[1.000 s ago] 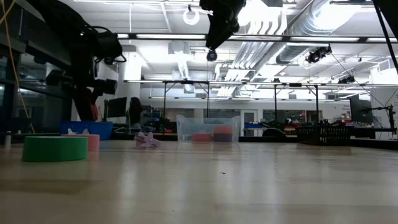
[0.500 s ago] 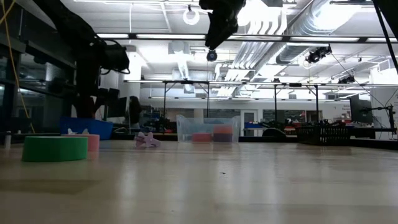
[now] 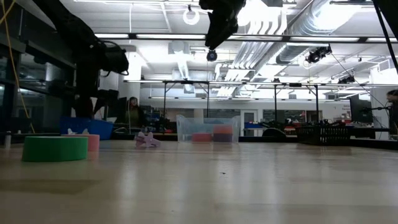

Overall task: Pick and place Stapler, Stapler remover, tape
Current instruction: Put the red stapler into the blue bin, then put the gray staple remover into the black bin

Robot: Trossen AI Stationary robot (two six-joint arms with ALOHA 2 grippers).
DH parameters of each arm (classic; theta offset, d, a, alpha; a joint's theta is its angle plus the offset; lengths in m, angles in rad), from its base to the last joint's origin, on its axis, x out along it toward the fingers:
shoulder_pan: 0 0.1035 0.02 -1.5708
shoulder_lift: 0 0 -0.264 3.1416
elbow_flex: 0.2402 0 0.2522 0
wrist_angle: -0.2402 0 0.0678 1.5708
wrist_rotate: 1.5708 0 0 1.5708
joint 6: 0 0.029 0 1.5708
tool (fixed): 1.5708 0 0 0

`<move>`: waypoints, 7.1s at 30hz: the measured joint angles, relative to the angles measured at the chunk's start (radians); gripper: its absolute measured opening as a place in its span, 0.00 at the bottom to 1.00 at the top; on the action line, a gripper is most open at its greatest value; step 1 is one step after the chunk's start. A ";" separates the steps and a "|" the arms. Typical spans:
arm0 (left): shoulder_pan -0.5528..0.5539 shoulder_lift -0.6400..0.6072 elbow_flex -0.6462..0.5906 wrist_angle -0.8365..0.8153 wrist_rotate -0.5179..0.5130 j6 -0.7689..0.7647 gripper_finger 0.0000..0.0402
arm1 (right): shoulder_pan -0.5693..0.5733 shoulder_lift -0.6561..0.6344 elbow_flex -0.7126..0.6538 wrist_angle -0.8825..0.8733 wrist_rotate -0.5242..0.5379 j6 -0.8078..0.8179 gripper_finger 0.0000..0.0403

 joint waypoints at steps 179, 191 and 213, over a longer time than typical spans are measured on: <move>-0.651 -0.080 -0.119 -0.078 0.422 -0.181 0.20 | 0.002 0.000 0.000 -0.029 -0.179 0.019 0.65; -0.653 -0.120 0.063 0.095 0.570 0.388 0.20 | 0.026 0.000 0.000 0.008 -0.341 -0.114 0.65; -0.652 -0.120 0.331 0.130 0.811 0.734 0.20 | 0.080 0.036 0.000 0.176 -0.315 -0.134 0.65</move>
